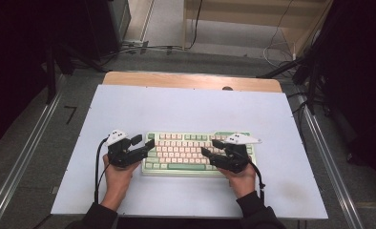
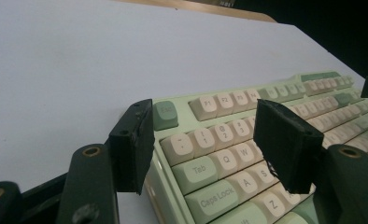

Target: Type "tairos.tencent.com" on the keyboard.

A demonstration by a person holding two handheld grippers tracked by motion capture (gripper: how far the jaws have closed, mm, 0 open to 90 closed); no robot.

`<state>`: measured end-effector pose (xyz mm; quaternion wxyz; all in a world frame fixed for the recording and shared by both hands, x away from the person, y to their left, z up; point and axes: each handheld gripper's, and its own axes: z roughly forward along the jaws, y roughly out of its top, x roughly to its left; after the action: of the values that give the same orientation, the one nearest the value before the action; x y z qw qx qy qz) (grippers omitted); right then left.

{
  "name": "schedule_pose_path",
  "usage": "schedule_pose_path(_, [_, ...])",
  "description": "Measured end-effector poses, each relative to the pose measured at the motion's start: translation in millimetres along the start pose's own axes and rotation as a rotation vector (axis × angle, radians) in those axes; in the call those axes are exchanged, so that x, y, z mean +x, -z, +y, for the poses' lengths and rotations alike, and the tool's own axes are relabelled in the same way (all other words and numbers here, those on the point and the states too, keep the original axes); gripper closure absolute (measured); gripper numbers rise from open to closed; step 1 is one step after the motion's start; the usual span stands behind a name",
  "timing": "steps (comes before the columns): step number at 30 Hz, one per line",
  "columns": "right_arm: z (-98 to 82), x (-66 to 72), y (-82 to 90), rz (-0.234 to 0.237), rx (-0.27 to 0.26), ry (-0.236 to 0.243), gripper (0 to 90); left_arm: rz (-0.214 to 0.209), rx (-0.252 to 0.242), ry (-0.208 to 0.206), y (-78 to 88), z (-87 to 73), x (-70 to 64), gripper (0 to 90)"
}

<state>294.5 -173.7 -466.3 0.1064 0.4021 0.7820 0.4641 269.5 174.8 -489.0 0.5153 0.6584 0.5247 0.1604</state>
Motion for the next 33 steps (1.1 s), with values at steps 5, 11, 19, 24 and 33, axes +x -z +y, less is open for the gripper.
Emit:
schedule_pose_path(5, [-1.0,-6.7,3.9,-0.012,-0.004,-0.015,39.7,-0.024,0.002,-0.013,-1.1,-0.6,-3.9,41.3])
schedule_pose_path(11, [-2.1,-7.3,3.9,-0.014,0.003,-0.018,39.7,-0.116,0.025,-0.038,-6.0,-2.6,-12.2,53.7])
schedule_pose_path(19, [-3.3,-5.4,0.9,-0.012,0.018,-0.008,39.9,-0.24,0.137,-0.182,-20.4,-3.8,-41.2,90.0])
schedule_pose_path(24, [-3.8,-4.6,0.1,-0.01,0.022,-0.006,40.2,-0.246,0.194,-0.229,-28.5,-9.1,-48.4,90.0])
schedule_pose_path(33, [-4.4,-3.3,-1.5,-0.007,0.028,-0.002,40.6,-0.244,0.227,-0.255,-34.0,-12.4,-52.6,90.0])
